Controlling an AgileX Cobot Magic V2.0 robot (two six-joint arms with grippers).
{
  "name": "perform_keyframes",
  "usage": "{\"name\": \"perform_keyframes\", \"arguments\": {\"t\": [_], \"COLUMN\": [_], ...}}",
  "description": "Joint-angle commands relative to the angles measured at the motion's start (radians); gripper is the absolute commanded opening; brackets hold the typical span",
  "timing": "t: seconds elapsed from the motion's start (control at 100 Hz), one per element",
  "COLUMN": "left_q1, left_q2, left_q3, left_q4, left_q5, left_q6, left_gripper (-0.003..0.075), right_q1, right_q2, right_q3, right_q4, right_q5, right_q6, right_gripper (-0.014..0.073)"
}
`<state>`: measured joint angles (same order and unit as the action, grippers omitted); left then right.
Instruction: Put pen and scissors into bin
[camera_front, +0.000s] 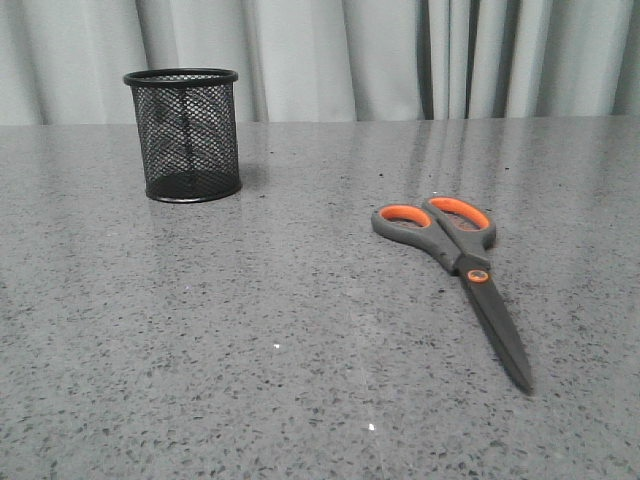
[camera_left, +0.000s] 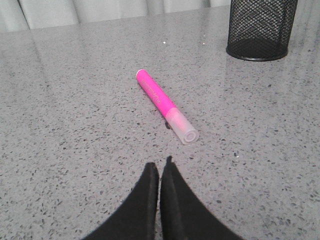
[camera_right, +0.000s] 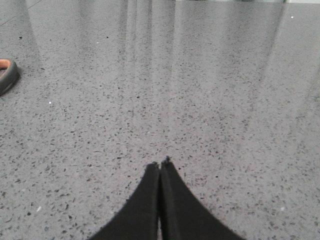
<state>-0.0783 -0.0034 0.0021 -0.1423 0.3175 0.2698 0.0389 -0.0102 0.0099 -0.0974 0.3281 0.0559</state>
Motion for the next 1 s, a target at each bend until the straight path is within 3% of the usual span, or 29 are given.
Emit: {"name": "perform_keyframes", "arguments": {"t": [0.0, 0.59, 0.76, 0.9, 0.99], "left_q1": [0.001, 0.001, 0.001, 0.001, 0.001], "left_q2": [-0.031, -0.031, -0.031, -0.031, -0.031], "left_q3": [0.044, 0.044, 0.044, 0.044, 0.044], "left_q4": [-0.013, -0.013, -0.013, -0.015, -0.038], "left_q5": [-0.075, -0.075, -0.075, -0.077, -0.114], "left_q6": [-0.005, -0.005, -0.005, -0.005, -0.005], "left_gripper": [-0.0019, -0.0019, -0.0019, -0.0019, -0.0019], "right_q1": [-0.007, -0.007, -0.007, -0.007, -0.007], "right_q2": [-0.02, -0.02, -0.02, -0.02, -0.02], "right_q3": [0.016, 0.014, 0.014, 0.014, 0.014], "right_q4": [0.001, 0.001, -0.031, 0.097, 0.191], "right_q5": [-0.041, -0.046, -0.23, -0.459, -0.495], "right_q6": [-0.004, -0.004, -0.004, 0.0, 0.0], "right_gripper": [-0.0069, -0.0069, -0.0069, -0.0069, -0.0069]}}
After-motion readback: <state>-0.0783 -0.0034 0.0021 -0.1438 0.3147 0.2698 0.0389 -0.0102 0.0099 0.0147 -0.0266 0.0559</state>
